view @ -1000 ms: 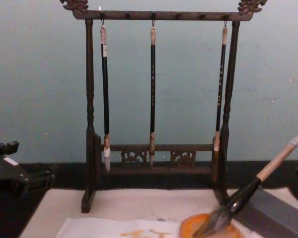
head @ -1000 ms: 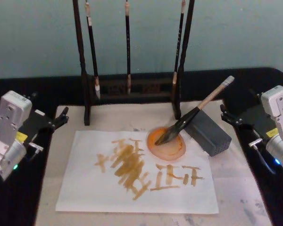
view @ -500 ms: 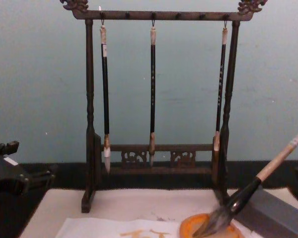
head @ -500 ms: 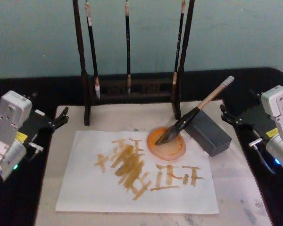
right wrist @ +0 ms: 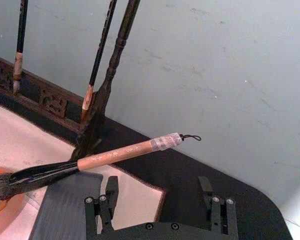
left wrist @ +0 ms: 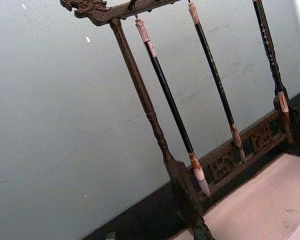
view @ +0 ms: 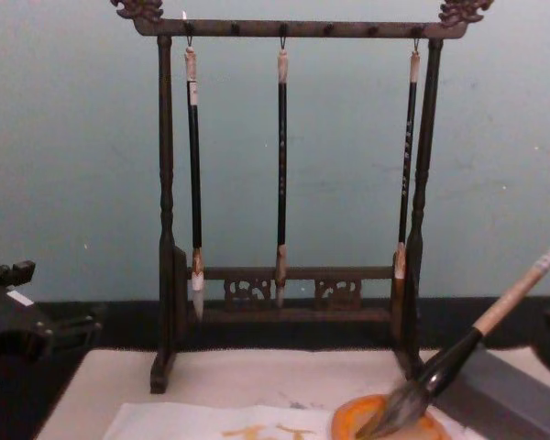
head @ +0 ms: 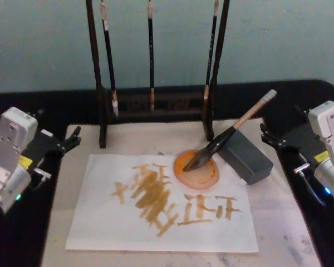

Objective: Pick up the brush from the inkstone, write on the paper, then place the brush back to its original position.

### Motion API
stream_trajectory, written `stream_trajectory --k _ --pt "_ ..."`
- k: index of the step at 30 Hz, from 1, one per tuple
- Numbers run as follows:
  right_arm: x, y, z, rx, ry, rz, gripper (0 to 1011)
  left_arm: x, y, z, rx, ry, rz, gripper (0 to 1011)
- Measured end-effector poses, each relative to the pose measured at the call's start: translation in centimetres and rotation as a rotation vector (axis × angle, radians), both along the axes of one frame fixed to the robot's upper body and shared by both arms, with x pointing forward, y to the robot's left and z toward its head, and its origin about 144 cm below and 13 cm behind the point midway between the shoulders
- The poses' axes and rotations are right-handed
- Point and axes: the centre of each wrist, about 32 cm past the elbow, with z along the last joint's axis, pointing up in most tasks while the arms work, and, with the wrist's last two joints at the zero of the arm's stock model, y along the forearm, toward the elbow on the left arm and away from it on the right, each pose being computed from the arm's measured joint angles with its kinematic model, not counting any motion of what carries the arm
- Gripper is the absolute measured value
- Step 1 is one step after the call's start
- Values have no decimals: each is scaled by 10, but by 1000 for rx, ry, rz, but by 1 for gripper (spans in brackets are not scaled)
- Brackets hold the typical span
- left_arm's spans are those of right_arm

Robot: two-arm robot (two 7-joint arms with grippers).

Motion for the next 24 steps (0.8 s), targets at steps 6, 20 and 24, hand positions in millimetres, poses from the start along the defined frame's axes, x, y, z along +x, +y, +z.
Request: stream_trajectory --k 6,20,24 --pt "-1 -1 0 7 0 0 1000 0 0 0 0 0 0 1010" --pt "-6 2 10 197 83 16 1000 0 0 0 0 0 0 1010" --pt "-7 4 15 297 128 16 1000 0 0 0 0 0 0 1010"
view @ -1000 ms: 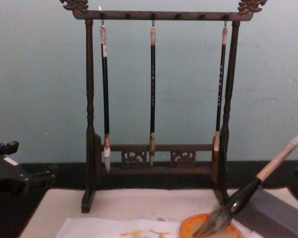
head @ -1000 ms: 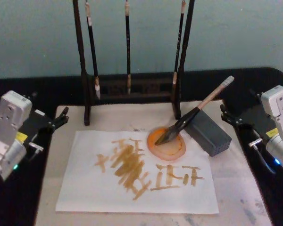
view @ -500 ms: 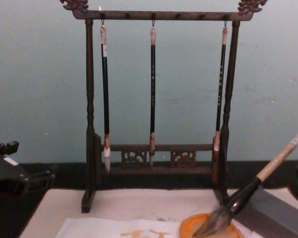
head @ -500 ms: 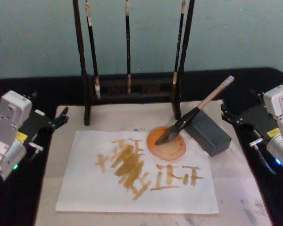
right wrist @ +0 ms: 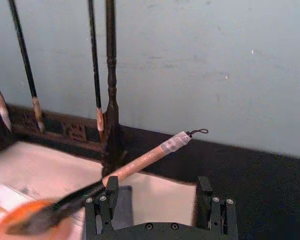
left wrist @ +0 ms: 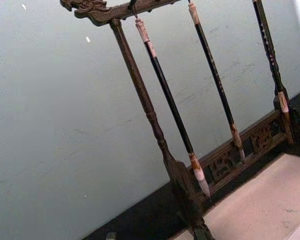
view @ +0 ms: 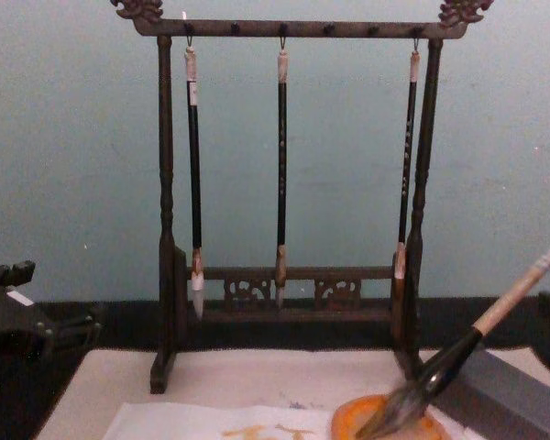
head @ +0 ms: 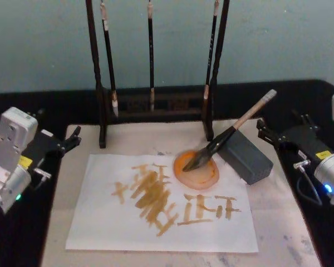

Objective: Pick up the brush from the inkstone, write on the paper, then place the brush back to its original position.

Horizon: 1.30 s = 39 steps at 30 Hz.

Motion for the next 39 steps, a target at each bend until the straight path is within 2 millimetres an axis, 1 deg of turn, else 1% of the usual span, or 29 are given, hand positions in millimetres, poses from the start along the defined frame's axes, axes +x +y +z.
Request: stream_trajectory --k 3,5,6,8,9,12,16,24,39 --pt "0 1 2 69 33 -2 1000 0 0 0 0 0 0 1010" --pt "2 2 5 181 90 -9 1000 0 0 0 0 0 0 1010" --pt "2 2 5 181 90 -9 1000 0 0 0 0 0 0 1010" --pt "4 2 8 280 140 -15 1000 0 0 0 0 0 0 1010" --pt "4 2 8 280 140 -15 1000 0 0 0 0 0 0 1010" --pt "7 4 9 385 193 -19 1000 0 0 0 0 0 0 1010" --pt "12 6 10 476 239 -19 1000 0 0 0 0 0 0 1010" --pt "26 11 8 598 299 -36 1000 0 0 0 0 0 0 1010" --pt "43 21 2 701 338 -47 1000 0 0 0 0 0 0 1010"
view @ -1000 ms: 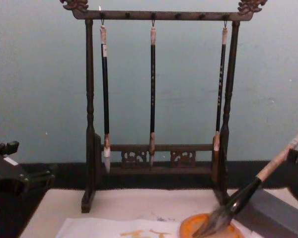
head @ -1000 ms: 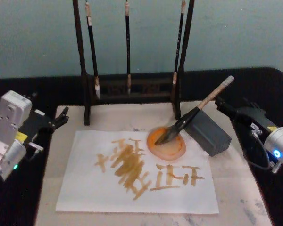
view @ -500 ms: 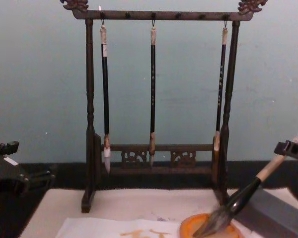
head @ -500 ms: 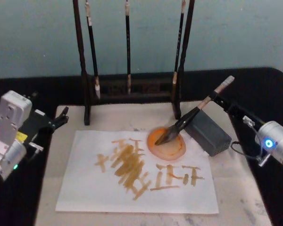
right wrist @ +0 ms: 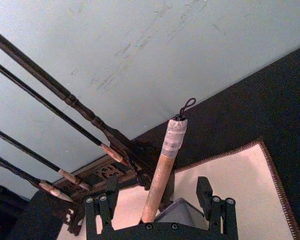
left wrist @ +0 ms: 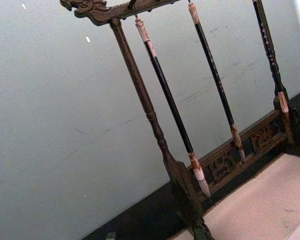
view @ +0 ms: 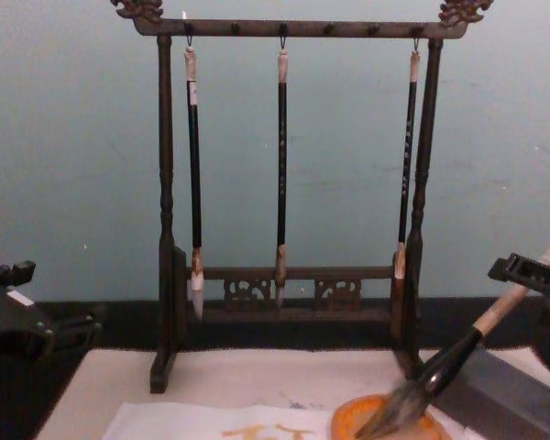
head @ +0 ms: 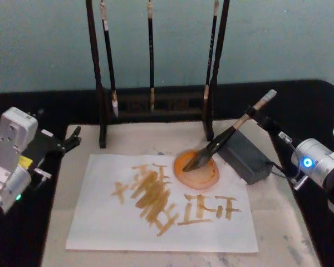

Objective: Pick up the brush from the inkstone, write on the paper, then place the brush back to its original position.

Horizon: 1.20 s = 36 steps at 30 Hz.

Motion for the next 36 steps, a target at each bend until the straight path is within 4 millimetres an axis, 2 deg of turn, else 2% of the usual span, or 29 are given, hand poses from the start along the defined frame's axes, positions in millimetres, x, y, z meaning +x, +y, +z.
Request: stream_trajectory --k 15,36 --pt "11 8 -6 44 6 -10 1000 0 0 0 0 0 0 1010" --pt "19 7 -12 46 5 4 1000 0 0 0 0 0 0 1010"
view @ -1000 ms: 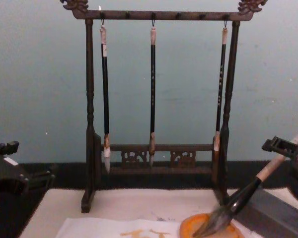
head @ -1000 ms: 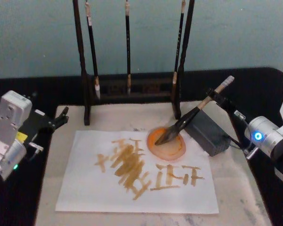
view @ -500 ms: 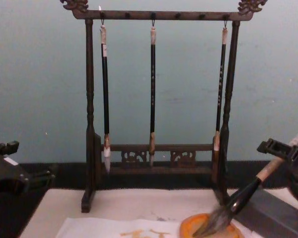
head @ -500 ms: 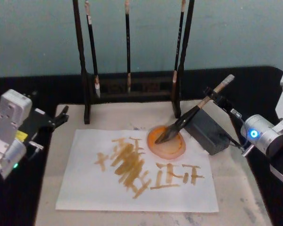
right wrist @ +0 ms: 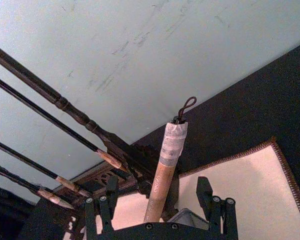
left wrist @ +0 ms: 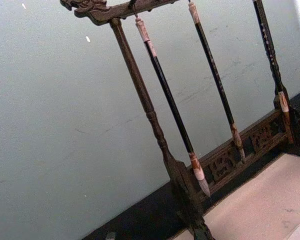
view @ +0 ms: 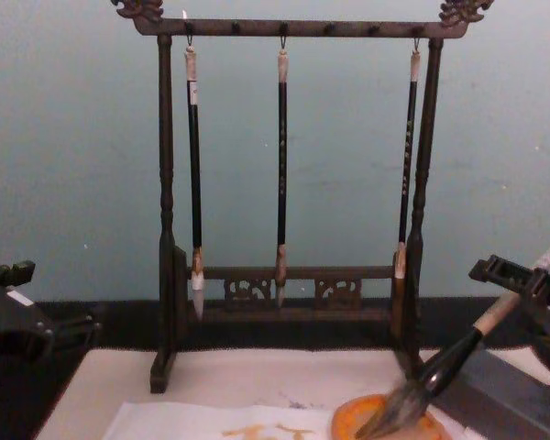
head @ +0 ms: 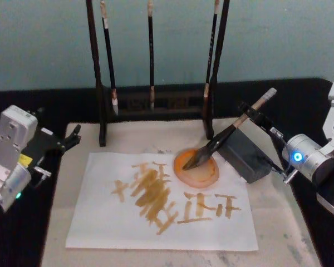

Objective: Pick up the brush from the inkstone, write on the paper, then place the brush back to its original position.

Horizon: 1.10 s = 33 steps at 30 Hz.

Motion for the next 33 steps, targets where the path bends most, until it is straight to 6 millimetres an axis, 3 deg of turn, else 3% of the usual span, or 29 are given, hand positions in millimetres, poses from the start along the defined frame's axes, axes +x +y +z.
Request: stream_trajectory --k 13,29,33 --pt "-1 0 0 1 2 -3 965 0 0 0 0 0 0 1010" --pt "-1 0 0 2 4 -5 531 0 0 0 0 0 0 1010" --pt "-1 0 0 2 5 -5 353 0 0 0 0 0 0 1010"
